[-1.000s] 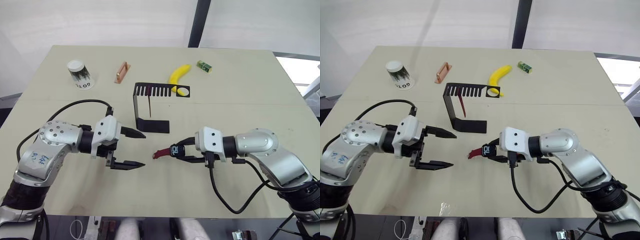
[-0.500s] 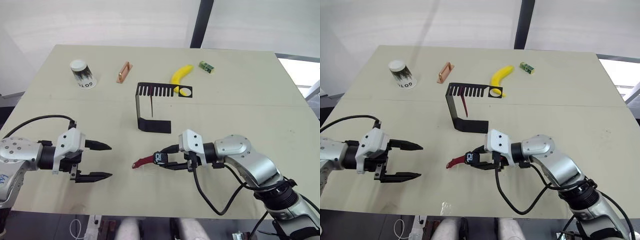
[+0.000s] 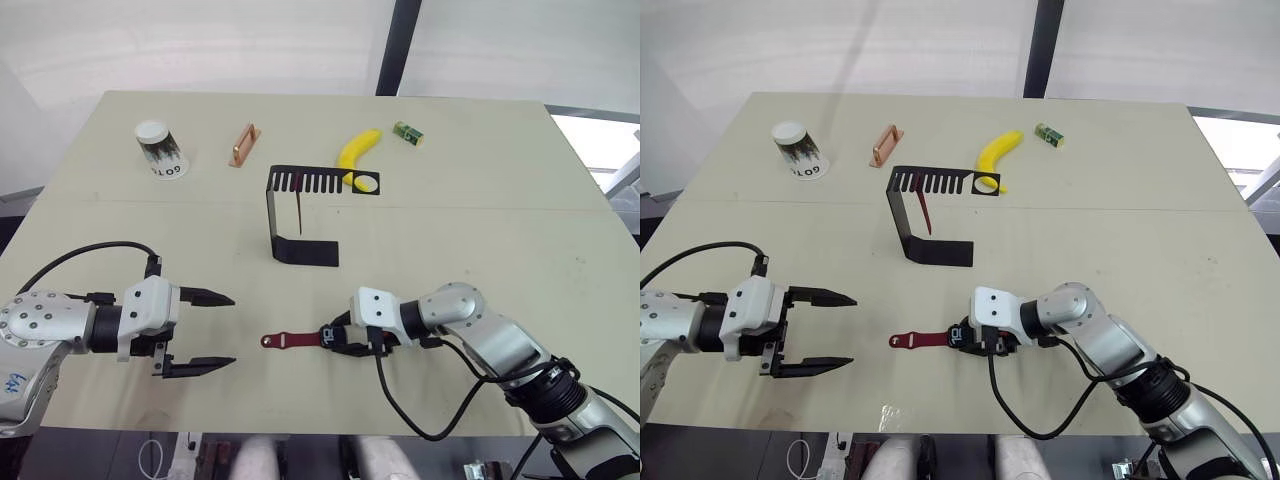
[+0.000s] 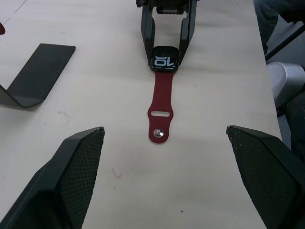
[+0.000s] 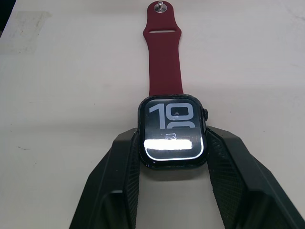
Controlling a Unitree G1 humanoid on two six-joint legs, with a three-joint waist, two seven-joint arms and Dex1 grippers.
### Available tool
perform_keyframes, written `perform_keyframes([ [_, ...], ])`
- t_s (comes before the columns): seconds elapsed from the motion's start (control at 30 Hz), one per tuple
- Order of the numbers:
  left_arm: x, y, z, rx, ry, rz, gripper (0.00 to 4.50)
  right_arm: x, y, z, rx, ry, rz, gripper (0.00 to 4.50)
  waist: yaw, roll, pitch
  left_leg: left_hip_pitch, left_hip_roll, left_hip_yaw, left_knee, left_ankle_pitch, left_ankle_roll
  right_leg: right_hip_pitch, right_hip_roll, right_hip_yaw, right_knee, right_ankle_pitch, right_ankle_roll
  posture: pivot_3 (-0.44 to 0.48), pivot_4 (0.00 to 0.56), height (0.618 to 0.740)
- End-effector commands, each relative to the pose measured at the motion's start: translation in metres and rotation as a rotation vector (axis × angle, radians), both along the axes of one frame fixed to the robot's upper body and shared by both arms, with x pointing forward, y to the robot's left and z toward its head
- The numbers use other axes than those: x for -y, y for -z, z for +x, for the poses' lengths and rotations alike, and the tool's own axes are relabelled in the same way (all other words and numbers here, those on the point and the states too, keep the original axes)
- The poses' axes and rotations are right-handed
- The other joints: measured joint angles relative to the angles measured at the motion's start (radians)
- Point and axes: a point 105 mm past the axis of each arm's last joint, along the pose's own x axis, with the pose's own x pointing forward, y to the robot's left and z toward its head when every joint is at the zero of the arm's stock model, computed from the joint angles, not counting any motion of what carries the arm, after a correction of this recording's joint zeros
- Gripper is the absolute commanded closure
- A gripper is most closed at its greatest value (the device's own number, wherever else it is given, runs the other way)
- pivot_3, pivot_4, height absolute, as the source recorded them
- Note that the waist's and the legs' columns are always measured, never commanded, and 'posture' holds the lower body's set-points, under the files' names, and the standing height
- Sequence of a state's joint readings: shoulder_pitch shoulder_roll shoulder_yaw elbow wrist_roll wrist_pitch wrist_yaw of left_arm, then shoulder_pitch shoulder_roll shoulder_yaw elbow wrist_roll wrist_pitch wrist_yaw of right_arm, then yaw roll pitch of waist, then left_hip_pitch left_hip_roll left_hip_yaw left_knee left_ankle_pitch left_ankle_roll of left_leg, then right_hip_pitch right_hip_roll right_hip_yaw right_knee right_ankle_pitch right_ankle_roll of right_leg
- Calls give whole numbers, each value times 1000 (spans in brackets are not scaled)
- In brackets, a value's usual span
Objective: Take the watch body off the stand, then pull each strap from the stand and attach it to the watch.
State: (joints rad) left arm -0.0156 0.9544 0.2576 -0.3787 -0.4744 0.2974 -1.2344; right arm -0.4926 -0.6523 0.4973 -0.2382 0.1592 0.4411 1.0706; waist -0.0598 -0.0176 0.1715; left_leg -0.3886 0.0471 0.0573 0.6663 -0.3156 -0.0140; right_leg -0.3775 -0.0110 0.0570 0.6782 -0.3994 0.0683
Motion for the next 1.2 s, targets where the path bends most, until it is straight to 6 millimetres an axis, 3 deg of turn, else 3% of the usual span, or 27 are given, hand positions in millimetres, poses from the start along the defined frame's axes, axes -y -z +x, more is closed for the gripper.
perform_keyframes([
  [0.03,4,-6,-4,-27,45,-50,0,3,-15,-7,21,-40,28,643,0,0,0,0,0,0,0,0,0,0,0,0,0,0,0,0,150,740],
  [0.1,5,-9,-5,-36,59,-70,0,7,-22,-8,27,-49,40,30,0,0,0,0,0,0,0,0,0,0,0,0,0,0,0,0,150,740],
  [0.23,8,-12,-5,-39,66,-86,0,25,-46,-14,4,-40,112,30,2,0,0,0,0,0,0,0,0,0,0,0,0,0,0,0,150,740],
  [0.4,-4,-17,-3,-30,-90,-161,0,78,-63,-10,-6,172,219,30,4,0,0,0,0,-1,0,0,1,2,0,0,-1,0,0,0,150,740],
  [0.63,-67,-16,0,22,-637,-459,0,168,-66,4,98,605,338,30,2,-1,0,1,0,0,-1,-1,1,3,1,0,-3,0,0,0,150,740],
  [0.77,-117,-24,-6,98,-907,-583,0,211,-69,-3,135,759,339,30,6,-1,-1,2,0,0,0,-1,1,3,1,1,-4,0,0,0,150,740],
  [0.83,-126,-25,-11,99,-958,-605,0,221,-71,-5,140,804,357,30,7,-1,-1,2,0,0,0,-1,1,3,1,1,-5,0,0,0,150,740],
  [0.97,-102,-22,-3,142,-911,-513,0,197,-78,4,136,751,447,30,3,-2,-1,4,0,1,0,0,1,6,1,2,-5,0,0,0,150,740],
  [1.07,-66,-25,1,136,-804,-528,0,164,-75,13,103,655,492,30,3,-2,-1,6,0,1,0,0,0,7,1,2,-5,0,0,0,150,740],
  [1.2,-13,-25,5,113,-663,-542,0,113,-76,26,46,537,557,1871,3,-2,-1,6,0,2,0,1,-1,6,2,3,-5,0,0,0,150,740],
])
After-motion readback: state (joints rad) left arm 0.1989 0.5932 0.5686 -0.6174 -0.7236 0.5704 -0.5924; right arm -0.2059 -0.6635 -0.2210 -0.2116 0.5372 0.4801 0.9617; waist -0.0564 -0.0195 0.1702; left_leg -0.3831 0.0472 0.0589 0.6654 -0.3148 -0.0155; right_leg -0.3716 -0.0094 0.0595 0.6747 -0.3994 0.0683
